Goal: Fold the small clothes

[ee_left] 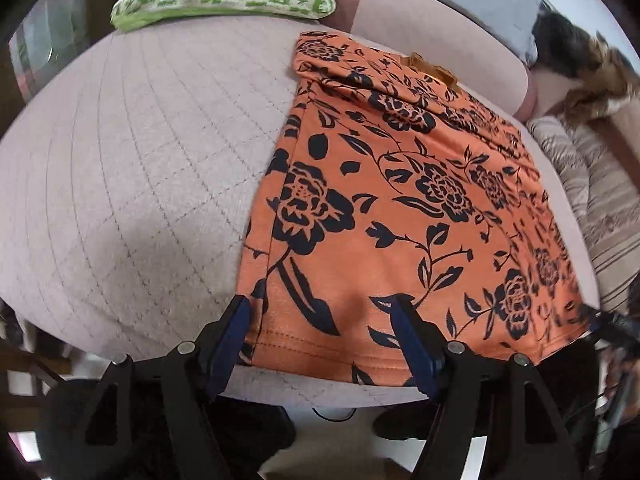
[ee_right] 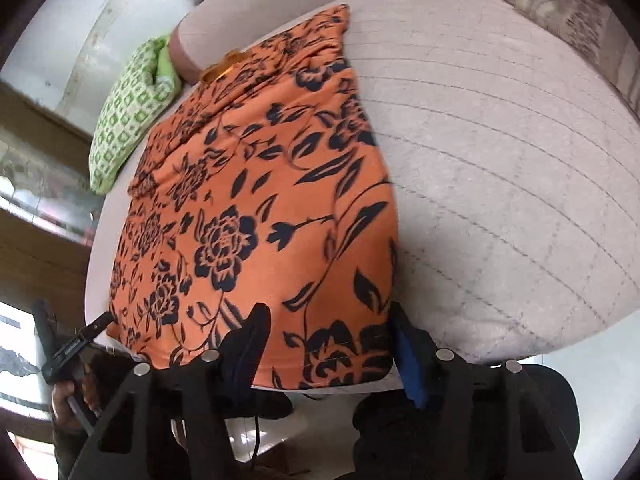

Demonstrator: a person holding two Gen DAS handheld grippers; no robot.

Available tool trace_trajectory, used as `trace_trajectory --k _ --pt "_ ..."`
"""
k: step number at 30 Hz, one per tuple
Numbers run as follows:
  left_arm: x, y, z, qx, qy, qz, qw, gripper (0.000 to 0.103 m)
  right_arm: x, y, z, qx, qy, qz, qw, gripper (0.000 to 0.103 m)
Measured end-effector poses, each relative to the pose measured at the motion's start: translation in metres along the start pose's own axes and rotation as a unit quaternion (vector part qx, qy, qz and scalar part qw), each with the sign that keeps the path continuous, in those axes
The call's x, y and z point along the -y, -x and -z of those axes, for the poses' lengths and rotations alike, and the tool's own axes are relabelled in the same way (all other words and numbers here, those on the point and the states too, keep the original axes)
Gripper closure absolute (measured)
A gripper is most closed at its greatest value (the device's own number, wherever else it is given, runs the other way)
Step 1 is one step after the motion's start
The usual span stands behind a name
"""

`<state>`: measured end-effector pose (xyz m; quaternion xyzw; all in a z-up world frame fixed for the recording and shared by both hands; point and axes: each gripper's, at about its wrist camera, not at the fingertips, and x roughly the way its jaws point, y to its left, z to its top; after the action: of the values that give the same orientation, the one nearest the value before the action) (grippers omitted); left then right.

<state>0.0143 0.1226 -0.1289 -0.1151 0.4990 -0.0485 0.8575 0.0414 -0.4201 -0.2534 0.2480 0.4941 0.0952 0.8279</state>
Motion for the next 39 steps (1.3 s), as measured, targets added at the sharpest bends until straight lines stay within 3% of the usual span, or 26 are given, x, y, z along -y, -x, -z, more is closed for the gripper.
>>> trace_trajectory --k 5,6,8,9,10,13,14,15,17,19,20,23,25,26,27,28,29,30,33,35,37,39 --pt "-0.008 -0.008 0.004 0.004 0.025 0.010 0.9996 0.031 0.008 -0.003 0.004 0.000 -0.030 -0.034 0.999 0.040" --pt "-0.007 -0.006 0.004 0.005 0.028 0.010 0.9995 0.045 0.008 -0.001 0.004 0.002 -0.034 -0.050 0.998 0.040" --pt "-0.009 -0.002 0.004 0.008 0.035 0.012 0.9993 0.073 0.004 0.002 0.005 0.006 -0.040 -0.075 0.996 0.051" --pt "-0.013 -0.002 0.004 0.007 0.045 0.014 0.9989 0.074 0.003 0.004 0.005 0.009 -0.040 -0.074 0.996 0.054" --pt "-0.018 -0.003 0.004 0.006 0.060 0.018 0.9980 0.074 0.003 0.003 0.005 0.010 -0.041 -0.067 0.997 0.054" --pt "-0.023 -0.005 0.006 0.011 0.069 0.036 0.9969 0.056 0.009 -0.007 0.005 0.001 -0.061 -0.055 0.997 0.053" --pt "-0.021 -0.003 0.007 0.013 0.065 0.036 0.9972 0.042 0.007 -0.006 0.005 0.004 -0.057 -0.060 0.997 0.051" --pt "-0.018 -0.002 0.007 0.014 0.060 0.024 0.9978 0.037 0.005 -0.005 0.005 0.003 -0.053 -0.061 0.997 0.050" --pt "-0.014 0.010 0.009 0.028 0.066 -0.015 0.9973 0.036 0.004 -0.006 0.005 0.001 -0.053 -0.061 0.997 0.049" --pt "-0.011 0.023 0.010 0.062 0.056 -0.009 0.9965 0.030 0.005 -0.004 0.006 0.004 -0.052 -0.066 0.996 0.049" --pt "-0.010 0.024 0.010 0.073 0.046 -0.028 0.9959 0.026 0.006 -0.005 0.006 0.004 -0.054 -0.066 0.996 0.048" --pt "-0.012 -0.001 0.010 0.028 0.035 -0.040 0.9982 0.027 0.005 -0.008 0.005 0.004 -0.048 -0.064 0.997 0.046" --pt "-0.015 -0.014 0.012 0.009 0.038 -0.059 0.9975 0.035 0.004 -0.009 0.004 0.005 -0.046 -0.068 0.997 0.045" --pt "-0.012 -0.012 0.013 0.016 0.033 -0.072 0.9967 0.050 0.003 -0.009 0.004 0.005 -0.042 -0.073 0.996 0.045" --pt "-0.012 -0.009 0.013 0.017 0.031 -0.068 0.9970 0.078 0.001 -0.009 0.005 0.006 -0.038 -0.083 0.996 0.045" --pt "-0.013 -0.005 0.011 0.018 0.033 -0.048 0.9982 0.094 0.000 -0.008 0.007 0.005 -0.037 -0.091 0.995 0.048" --pt "-0.013 -0.001 0.010 0.016 0.038 -0.026 0.9988 0.095 -0.002 -0.008 0.008 0.003 -0.035 -0.100 0.994 0.052" --pt "-0.012 0.004 0.011 0.028 0.034 -0.031 0.9985 0.095 -0.004 -0.009 0.010 0.001 -0.032 -0.100 0.994 0.064" --pt "-0.011 0.001 0.011 0.025 0.037 -0.039 0.9982 0.093 0.002 -0.010 0.012 0.015 -0.044 -0.069 0.997 0.064" --pt "-0.015 -0.004 0.014 0.025 0.054 -0.031 0.9977 0.089 0.010 -0.009 0.012 0.024 -0.074 -0.092 0.993 0.062" --pt "-0.012 -0.006 0.014 0.029 0.050 -0.018 0.9982 0.074 0.009 -0.007 0.011 0.028 -0.074 -0.107 0.991 0.047" --pt "-0.008 -0.005 0.015 0.031 0.048 0.006 0.9984 0.049 0.009 -0.009 0.009 0.030 -0.074 -0.105 0.991 0.045"
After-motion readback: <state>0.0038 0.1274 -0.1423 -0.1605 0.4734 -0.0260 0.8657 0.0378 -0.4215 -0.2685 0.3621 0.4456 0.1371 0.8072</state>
